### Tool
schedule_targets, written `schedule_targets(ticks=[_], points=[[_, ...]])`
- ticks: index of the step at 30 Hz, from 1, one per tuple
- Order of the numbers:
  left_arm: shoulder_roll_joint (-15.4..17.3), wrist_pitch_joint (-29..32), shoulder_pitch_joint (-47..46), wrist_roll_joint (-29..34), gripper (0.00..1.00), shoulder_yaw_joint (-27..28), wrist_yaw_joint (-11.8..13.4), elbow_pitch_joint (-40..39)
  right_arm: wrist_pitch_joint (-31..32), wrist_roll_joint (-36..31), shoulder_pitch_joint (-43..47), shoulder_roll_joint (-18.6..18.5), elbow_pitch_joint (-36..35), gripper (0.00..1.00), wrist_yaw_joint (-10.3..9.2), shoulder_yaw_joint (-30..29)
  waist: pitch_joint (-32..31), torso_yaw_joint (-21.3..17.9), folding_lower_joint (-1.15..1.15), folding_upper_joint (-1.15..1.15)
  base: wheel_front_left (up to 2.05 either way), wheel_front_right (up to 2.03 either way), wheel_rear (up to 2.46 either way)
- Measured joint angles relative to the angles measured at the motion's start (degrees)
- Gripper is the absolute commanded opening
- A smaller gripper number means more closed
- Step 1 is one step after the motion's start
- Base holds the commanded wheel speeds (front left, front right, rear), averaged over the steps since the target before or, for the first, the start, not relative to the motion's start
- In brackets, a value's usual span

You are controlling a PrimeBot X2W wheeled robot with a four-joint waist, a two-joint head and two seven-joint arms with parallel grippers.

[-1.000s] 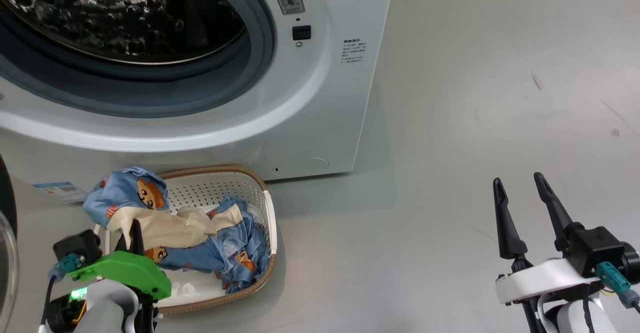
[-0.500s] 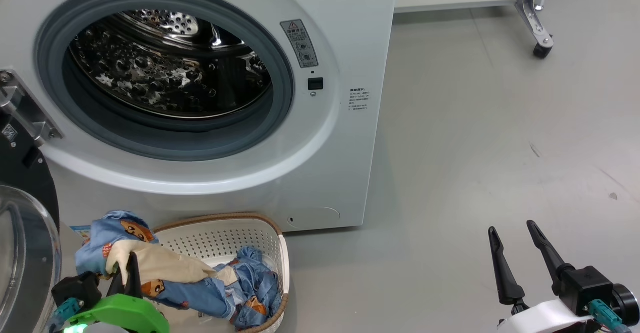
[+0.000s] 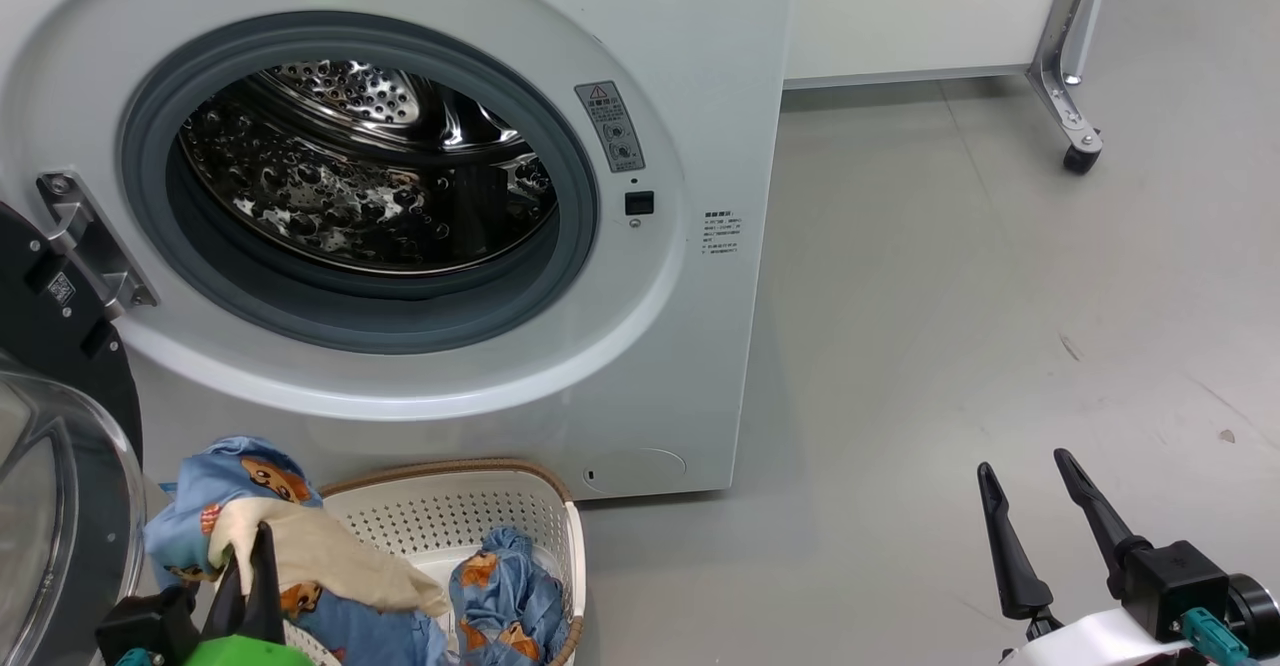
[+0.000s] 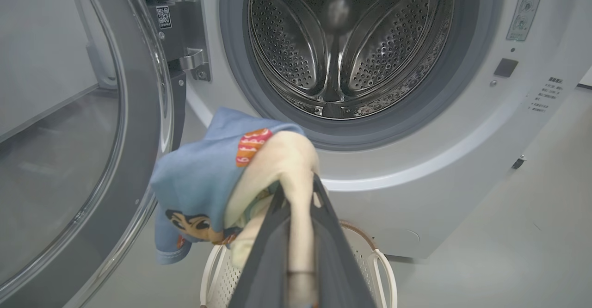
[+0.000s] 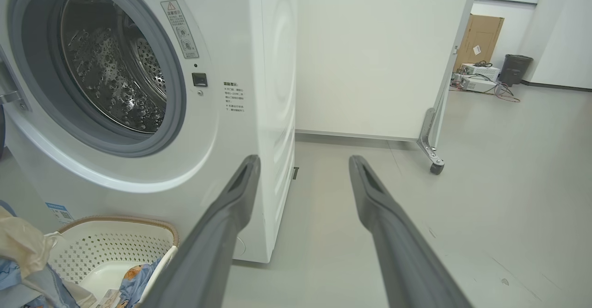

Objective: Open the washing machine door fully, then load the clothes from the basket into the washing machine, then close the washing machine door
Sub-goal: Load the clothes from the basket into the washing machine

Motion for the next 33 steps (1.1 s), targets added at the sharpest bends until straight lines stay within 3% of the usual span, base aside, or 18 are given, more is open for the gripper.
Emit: schedule_targets(ticks=[18,33], points=[[-1.0,0.0,7.8,2.5,0.0,0.7,0.5,-11.4,0.0,-0.5,1.1,-0.1,0.7,1.0,0.0,-1.0,-0.2,0.0,0.0,0.0,0.0,0.0,0.0],[-1.1,0.0,8.6,3.5,0.0,-0.1,0.6,-19.7,0.0,-0.5,1.2,1.3,2.2,1.0,0.0,-0.3,1.5,-1.1,0.0,0.0,0.0,0.0,0.0]])
